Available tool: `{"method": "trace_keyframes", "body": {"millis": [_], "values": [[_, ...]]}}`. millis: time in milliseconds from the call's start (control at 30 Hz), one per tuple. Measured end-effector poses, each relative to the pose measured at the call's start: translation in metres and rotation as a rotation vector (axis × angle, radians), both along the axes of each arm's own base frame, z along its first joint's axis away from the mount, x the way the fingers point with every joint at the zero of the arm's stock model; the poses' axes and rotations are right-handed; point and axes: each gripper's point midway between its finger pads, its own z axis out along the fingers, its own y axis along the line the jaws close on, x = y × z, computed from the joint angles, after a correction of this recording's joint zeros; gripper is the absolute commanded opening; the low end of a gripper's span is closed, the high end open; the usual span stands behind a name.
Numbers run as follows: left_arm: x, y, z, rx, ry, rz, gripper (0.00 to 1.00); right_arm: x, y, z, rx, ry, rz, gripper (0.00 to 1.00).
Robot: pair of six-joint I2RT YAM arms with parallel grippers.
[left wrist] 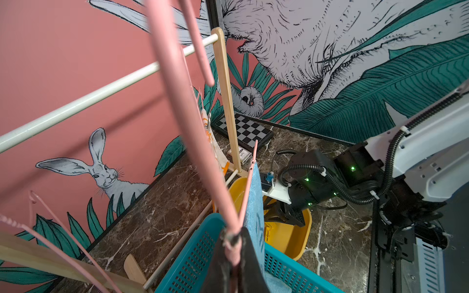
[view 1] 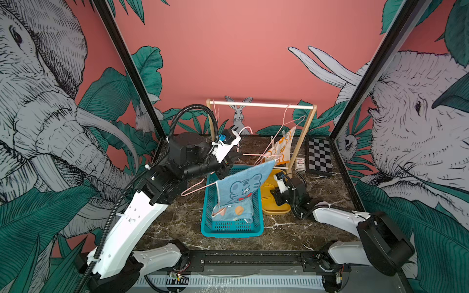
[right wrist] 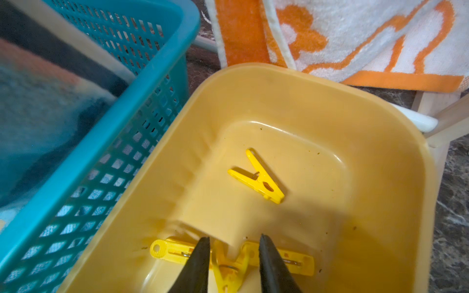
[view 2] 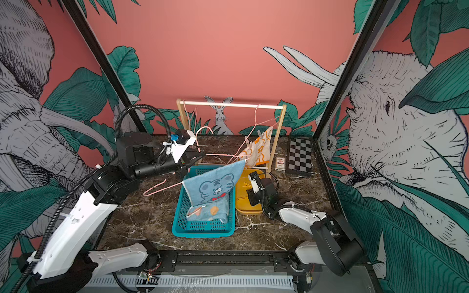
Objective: Remove the clothespins securing towels to the hanger
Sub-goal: Place the clothespin in the storage box.
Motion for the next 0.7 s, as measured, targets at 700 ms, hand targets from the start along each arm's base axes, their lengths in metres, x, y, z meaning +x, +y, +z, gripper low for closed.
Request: {"method": "trace_keyframes", "body": {"millis": [700], "values": [[0.001,0.002,0.003,-0.016,-0.012,0.013,0.00,-0.029,0.013,0.131,0.216,-0.321,0.172,0.50]]}}
